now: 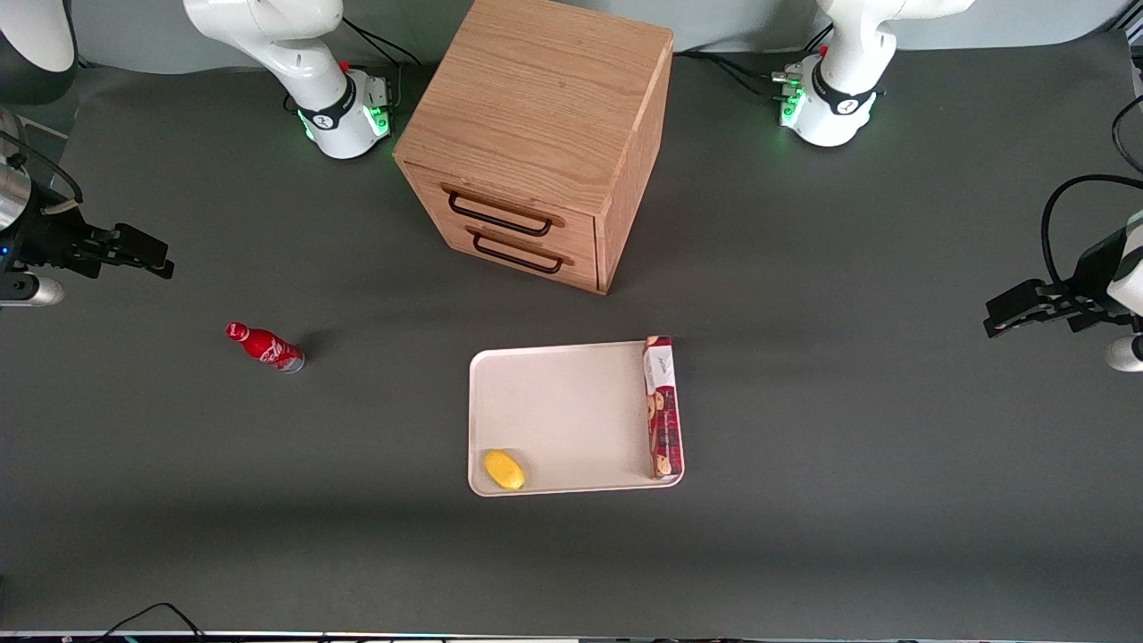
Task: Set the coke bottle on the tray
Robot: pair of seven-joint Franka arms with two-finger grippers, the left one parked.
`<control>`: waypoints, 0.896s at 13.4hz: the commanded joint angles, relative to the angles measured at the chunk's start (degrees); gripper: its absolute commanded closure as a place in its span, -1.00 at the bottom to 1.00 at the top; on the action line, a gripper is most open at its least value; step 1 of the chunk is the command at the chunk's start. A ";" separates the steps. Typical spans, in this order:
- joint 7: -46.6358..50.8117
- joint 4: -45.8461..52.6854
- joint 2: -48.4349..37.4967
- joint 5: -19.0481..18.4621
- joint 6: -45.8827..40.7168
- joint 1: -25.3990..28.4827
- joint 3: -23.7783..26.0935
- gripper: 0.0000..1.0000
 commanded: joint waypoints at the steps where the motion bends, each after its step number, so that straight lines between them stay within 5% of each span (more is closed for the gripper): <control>1: -0.67 1.10 0.18 -0.11 -0.58 -0.40 0.23 -1.00; 12: -0.84 -0.30 -0.17 -0.02 -1.37 -0.58 0.06 -1.00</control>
